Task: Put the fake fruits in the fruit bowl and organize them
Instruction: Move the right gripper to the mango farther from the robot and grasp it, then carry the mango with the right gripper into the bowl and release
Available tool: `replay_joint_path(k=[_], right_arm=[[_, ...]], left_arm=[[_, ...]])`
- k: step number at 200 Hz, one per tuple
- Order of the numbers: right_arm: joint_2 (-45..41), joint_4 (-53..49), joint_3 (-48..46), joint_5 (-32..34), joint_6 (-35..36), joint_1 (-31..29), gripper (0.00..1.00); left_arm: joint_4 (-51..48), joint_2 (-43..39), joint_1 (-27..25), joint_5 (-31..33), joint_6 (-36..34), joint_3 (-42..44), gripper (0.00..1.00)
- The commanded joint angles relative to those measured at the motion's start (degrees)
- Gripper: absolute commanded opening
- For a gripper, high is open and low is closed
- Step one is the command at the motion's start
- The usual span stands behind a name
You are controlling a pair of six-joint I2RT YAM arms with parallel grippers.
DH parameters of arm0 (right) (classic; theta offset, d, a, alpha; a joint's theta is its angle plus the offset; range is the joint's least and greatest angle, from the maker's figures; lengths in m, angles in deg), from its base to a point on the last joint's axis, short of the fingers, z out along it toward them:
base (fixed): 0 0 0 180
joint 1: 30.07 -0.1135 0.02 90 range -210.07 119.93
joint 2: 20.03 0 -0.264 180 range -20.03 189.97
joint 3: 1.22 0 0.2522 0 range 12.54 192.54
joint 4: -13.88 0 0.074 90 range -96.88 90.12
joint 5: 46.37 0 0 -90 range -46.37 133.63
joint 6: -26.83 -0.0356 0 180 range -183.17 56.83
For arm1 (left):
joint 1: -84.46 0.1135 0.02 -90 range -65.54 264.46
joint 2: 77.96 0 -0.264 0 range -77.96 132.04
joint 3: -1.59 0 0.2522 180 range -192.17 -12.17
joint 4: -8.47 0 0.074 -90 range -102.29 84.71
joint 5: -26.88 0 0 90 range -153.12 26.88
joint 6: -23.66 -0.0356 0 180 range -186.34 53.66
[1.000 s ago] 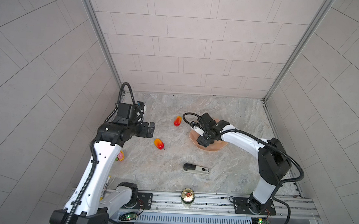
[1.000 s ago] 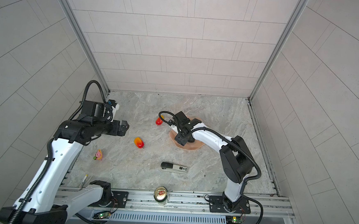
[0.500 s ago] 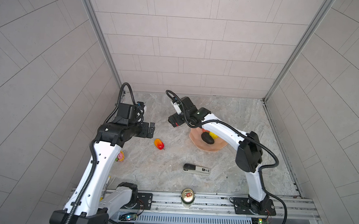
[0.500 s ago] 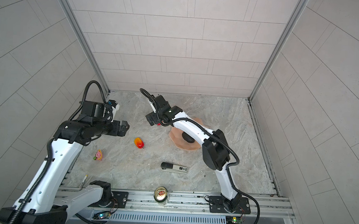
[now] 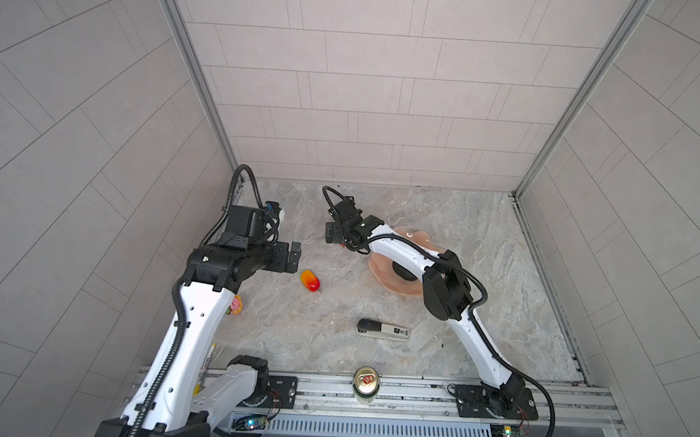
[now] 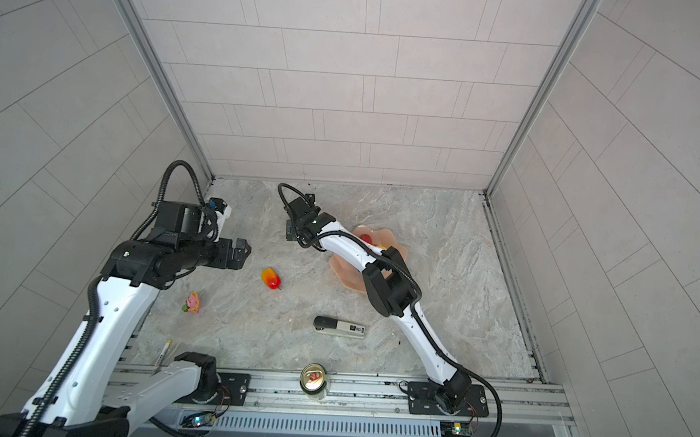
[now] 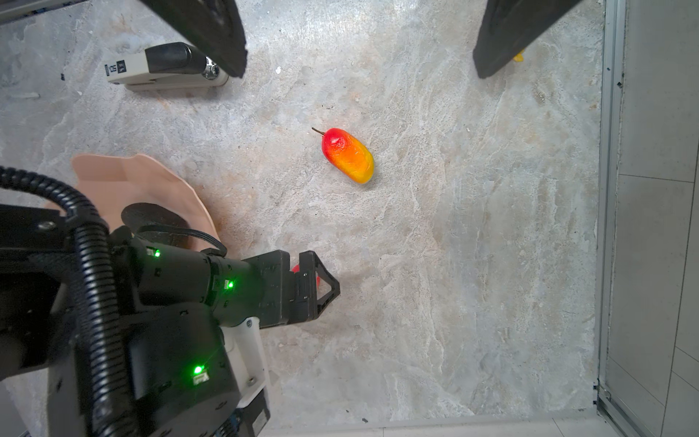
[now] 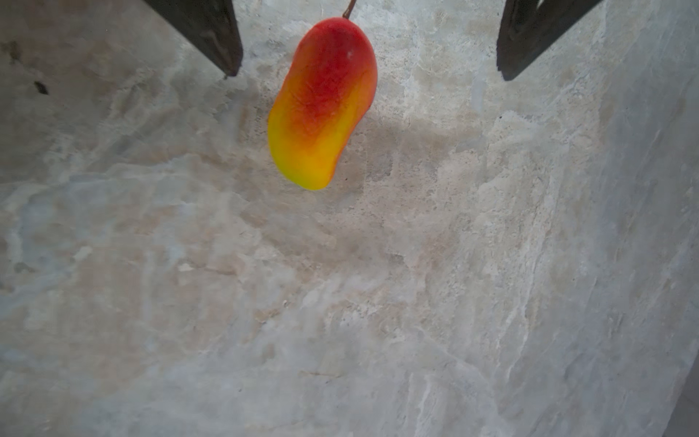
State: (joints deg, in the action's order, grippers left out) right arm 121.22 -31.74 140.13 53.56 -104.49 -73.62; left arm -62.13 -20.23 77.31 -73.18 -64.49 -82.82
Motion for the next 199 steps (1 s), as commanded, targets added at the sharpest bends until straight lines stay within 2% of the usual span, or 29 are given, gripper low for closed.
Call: replay_joint_path(k=[1,30,82,94,104,116,136,151,199], right_arm=[[1.8,-1.4,1.2,5.3,-6.3,-0.3,0.92],[4.4,-2.4,3.6,4.5,-8.4,0.0,0.83],[8.7,-3.9,8.1,4.2,-9.8,0.1,0.77],[9.0,-3.8,8.2,4.4,-9.8,0.1,0.72],[9.0,-3.6,8.2,4.8,-9.2,0.1,0.63],[8.8,-4.0,8.3,5.4,-8.2,0.1,0.52],[7.8,-4.8,8.5,5.7,-5.1,0.1,0.48],[6.5,-5.3,8.4,5.8,-2.5,0.0,0.38],[-0.3,-8.0,7.9,7.5,8.8,-1.4,0.30]], left_arm=[[0.6,-1.0,0.0,-0.1,-0.4,0.5,1.00],[0.7,-1.0,0.0,-0.1,-0.4,0.8,1.00],[0.5,-1.4,0.0,0.0,-0.4,0.8,1.00],[0.5,-1.5,0.0,0.0,-0.4,0.9,1.00],[0.4,-1.4,0.0,0.0,-0.4,0.9,1.00],[0.3,-1.5,0.0,0.1,-0.4,0.8,1.00],[0.4,-1.6,0.0,0.2,-0.4,0.9,1.00],[0.5,-1.4,0.1,0.2,-0.4,0.9,1.00],[0.4,-1.2,0.0,0.2,-0.4,0.7,1.00]])
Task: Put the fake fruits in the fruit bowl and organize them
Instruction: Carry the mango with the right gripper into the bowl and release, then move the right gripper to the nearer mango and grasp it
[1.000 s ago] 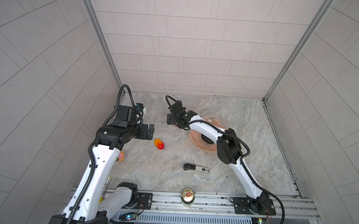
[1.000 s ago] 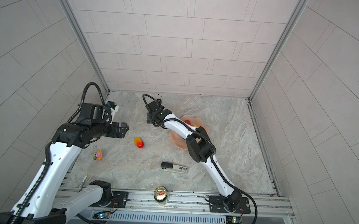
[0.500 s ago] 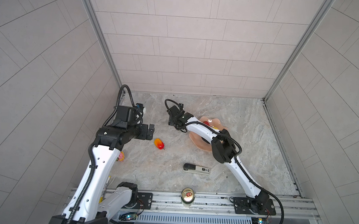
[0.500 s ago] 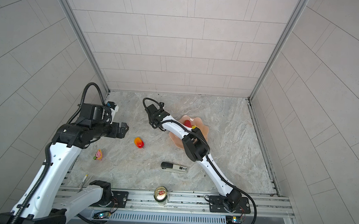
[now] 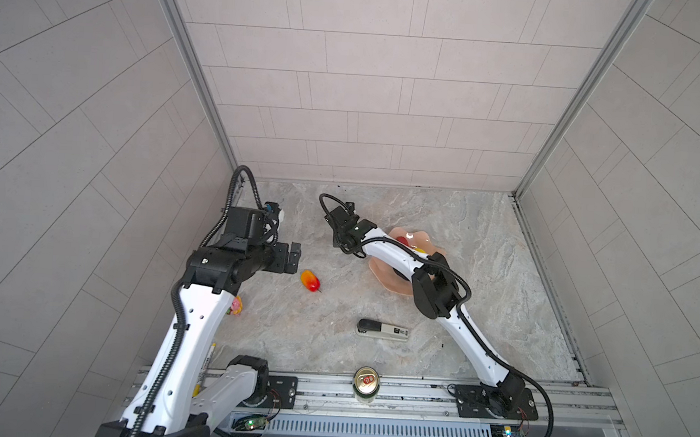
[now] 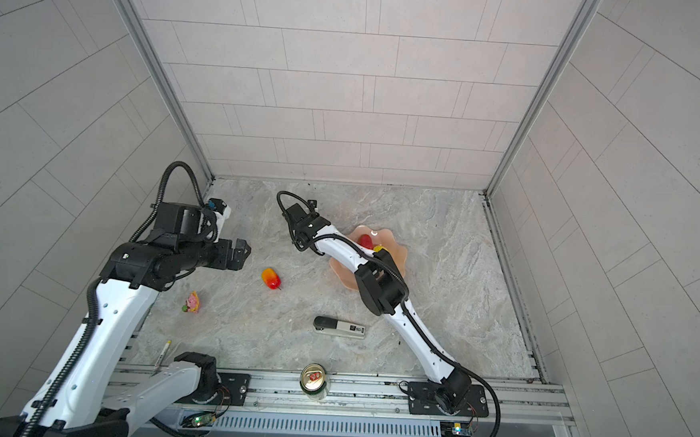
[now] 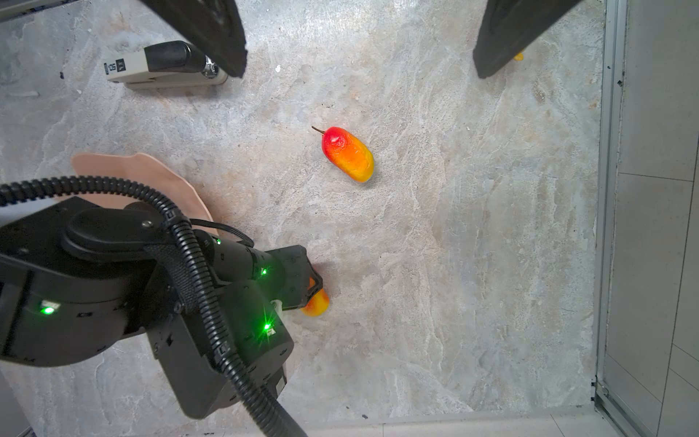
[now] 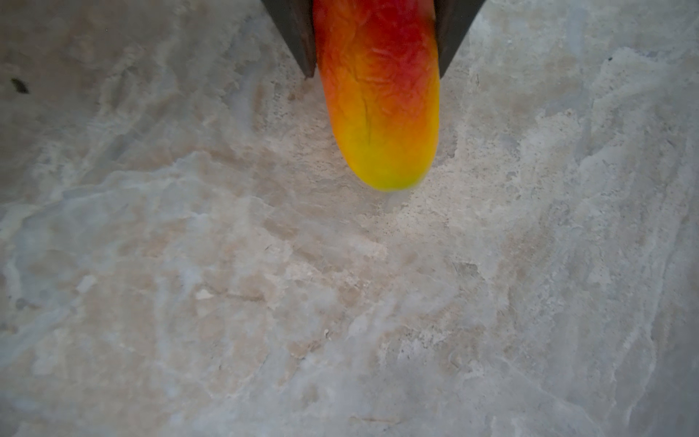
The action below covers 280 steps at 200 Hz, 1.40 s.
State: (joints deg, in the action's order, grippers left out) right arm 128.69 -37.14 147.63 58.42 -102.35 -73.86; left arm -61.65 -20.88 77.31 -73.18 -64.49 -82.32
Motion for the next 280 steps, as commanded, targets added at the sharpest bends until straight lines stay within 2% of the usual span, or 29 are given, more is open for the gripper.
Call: replay_joint_path(k=[1,12,48,79,108,136,183,198,240,280], right_arm=[[-8.0,-2.6,0.3,2.7,6.8,-1.2,0.29],[-10.6,-2.4,-1.5,2.7,8.5,-1.4,0.25],[-22.3,1.4,-13.0,0.6,13.5,-1.6,0.24],[-35.0,5.8,-30.0,-0.3,16.2,-0.3,0.24],[-44.3,7.8,-43.9,-0.1,15.9,1.5,0.24],[-47.5,9.9,-53.5,-1.7,16.1,1.6,0.24],[-50.1,11.4,-62.0,-1.8,15.1,1.0,0.25],[-50.2,11.0,-62.9,-1.9,15.2,0.9,0.31],[-51.3,10.5,-63.1,-1.8,16.4,0.6,0.68],[-51.5,8.7,-55.9,-3.7,22.8,-1.4,0.88]], left_arm=[[-0.1,-0.6,0.0,0.2,-0.4,0.2,1.00],[0.0,-0.5,0.0,0.2,-0.4,0.3,1.00],[-0.6,-0.5,0.0,0.4,-0.5,-0.2,1.00],[-0.7,-0.7,0.0,0.4,-0.4,-0.5,1.00],[-0.6,-0.2,0.0,-0.2,-0.4,-0.7,1.00],[-0.3,0.1,0.1,-0.8,-0.3,-1.0,1.00],[-0.5,0.2,0.0,-1.2,-0.3,-1.4,1.00],[-0.6,0.5,-0.1,-1.3,-0.2,-1.6,1.00],[-0.8,0.4,0.0,-1.5,-0.1,-1.5,1.00],[-1.1,0.3,0.0,-1.0,-0.1,-1.7,1.00]])
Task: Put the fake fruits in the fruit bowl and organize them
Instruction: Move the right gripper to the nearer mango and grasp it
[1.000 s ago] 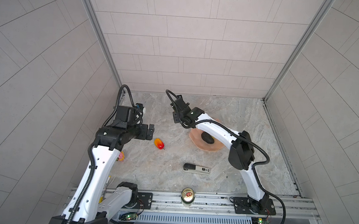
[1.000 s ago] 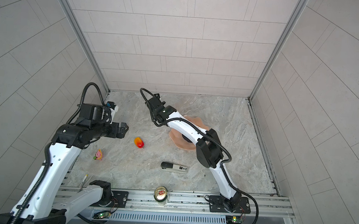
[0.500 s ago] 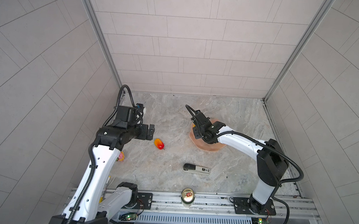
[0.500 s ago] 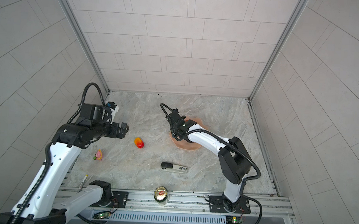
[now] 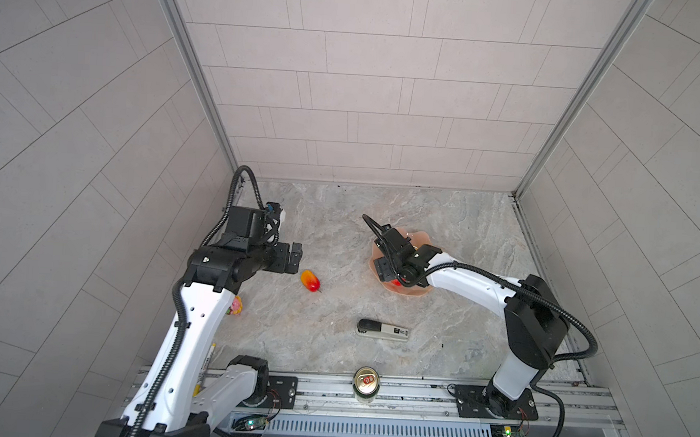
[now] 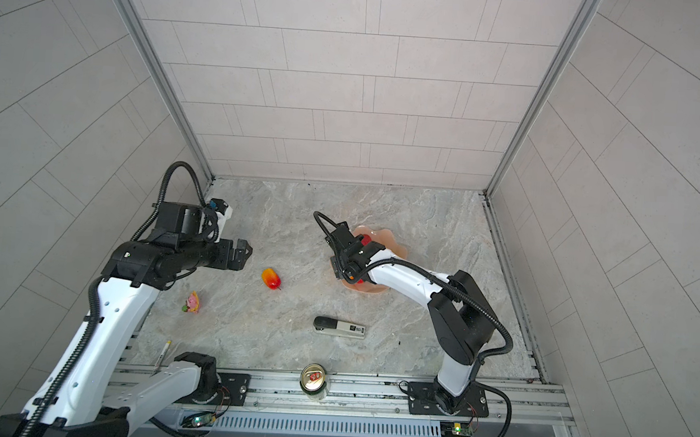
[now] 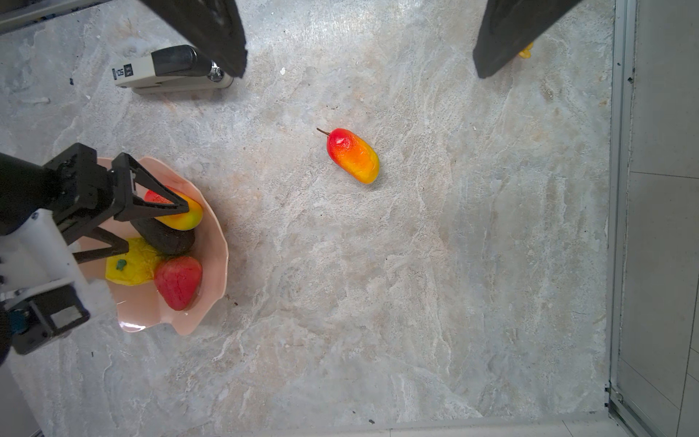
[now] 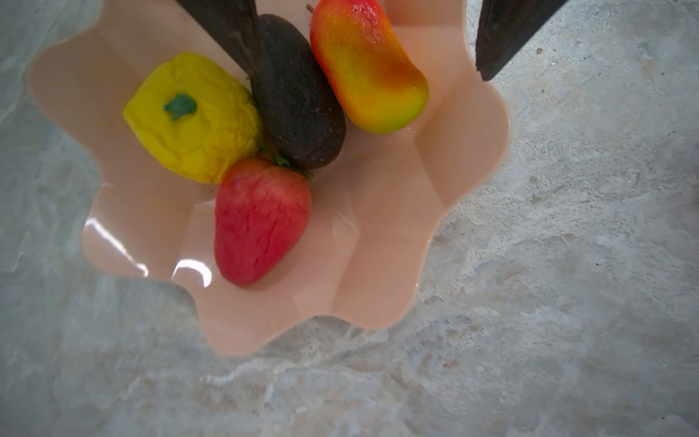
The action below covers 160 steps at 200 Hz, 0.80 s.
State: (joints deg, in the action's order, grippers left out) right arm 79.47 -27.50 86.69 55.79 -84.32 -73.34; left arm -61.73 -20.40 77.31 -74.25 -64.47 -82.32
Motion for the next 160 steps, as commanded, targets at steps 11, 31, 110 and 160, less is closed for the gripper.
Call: replay_joint_path(k=[11,31,110,160], right_arm=[[-1.6,0.0,7.3,-4.0,8.4,-3.7,0.93],[1.8,3.8,10.3,-11.2,14.4,-7.3,1.00],[30.7,3.4,34.0,-18.8,4.9,-13.1,0.99],[37.7,1.7,41.0,-15.9,0.9,-14.3,0.71]], left_arm=[[-1.1,-0.3,-0.1,0.3,-0.1,-1.7,1.00],[-1.4,-0.4,-0.1,0.6,-0.1,-1.7,1.00],[-2.8,-1.7,0.0,2.5,-0.2,-1.6,1.00],[-2.8,-1.8,0.0,2.7,-0.5,-1.3,1.00]])
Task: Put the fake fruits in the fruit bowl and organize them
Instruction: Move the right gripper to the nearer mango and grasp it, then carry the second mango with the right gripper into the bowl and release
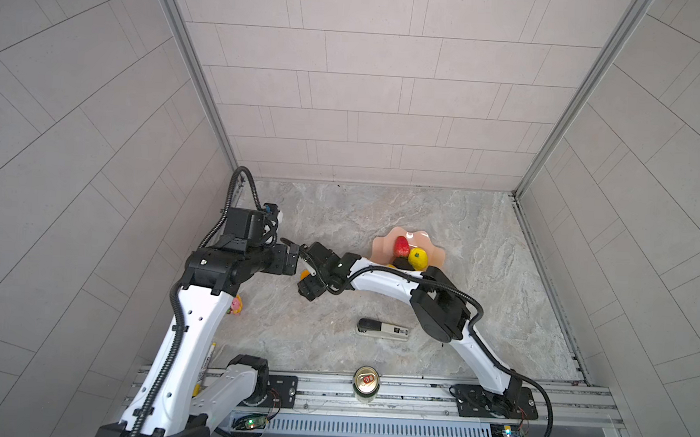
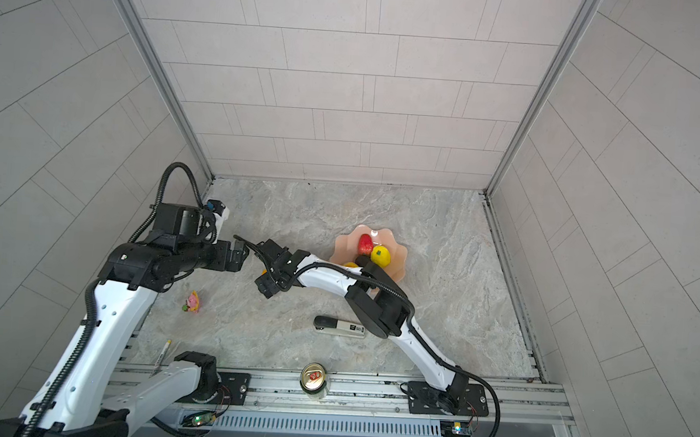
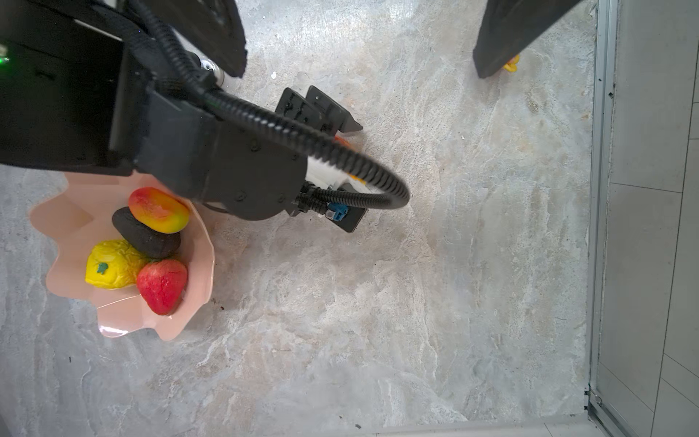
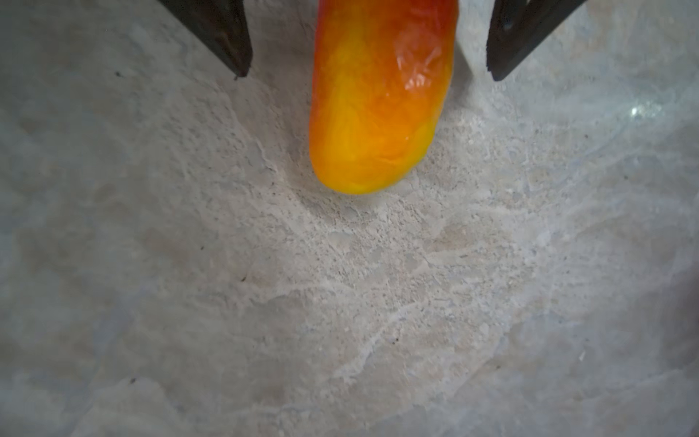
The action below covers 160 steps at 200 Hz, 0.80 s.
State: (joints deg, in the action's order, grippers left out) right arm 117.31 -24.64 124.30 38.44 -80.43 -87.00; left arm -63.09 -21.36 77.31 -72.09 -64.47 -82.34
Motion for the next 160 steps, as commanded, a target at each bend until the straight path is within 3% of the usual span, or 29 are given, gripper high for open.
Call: replay_joint_path(k=[1,28,46,117,160], right_arm=[[-0.1,-1.2,3.4,1.5,-3.0,-0.6,0.70],[-1.4,-3.6,3.4,3.5,-1.8,-0.6,0.38],[-4.1,-5.6,2.1,5.4,0.3,-0.5,0.27],[-33.0,-4.5,-21.5,6.8,10.9,7.8,0.22],[-42.0,-1.0,-32.1,6.7,3.6,18.6,0.22]], left_arm=[[-1.4,-0.9,0.0,0.5,-0.5,-1.2,1.00],[-1.3,-1.1,-0.1,0.5,-0.5,-1.0,1.00],[-1.3,-1.2,0.0,0.7,-0.6,-0.9,1.00],[-1.1,-1.3,0.0,0.3,-0.4,-1.1,1.00],[-0.6,-0.6,0.0,-1.1,0.2,-1.3,1.00]])
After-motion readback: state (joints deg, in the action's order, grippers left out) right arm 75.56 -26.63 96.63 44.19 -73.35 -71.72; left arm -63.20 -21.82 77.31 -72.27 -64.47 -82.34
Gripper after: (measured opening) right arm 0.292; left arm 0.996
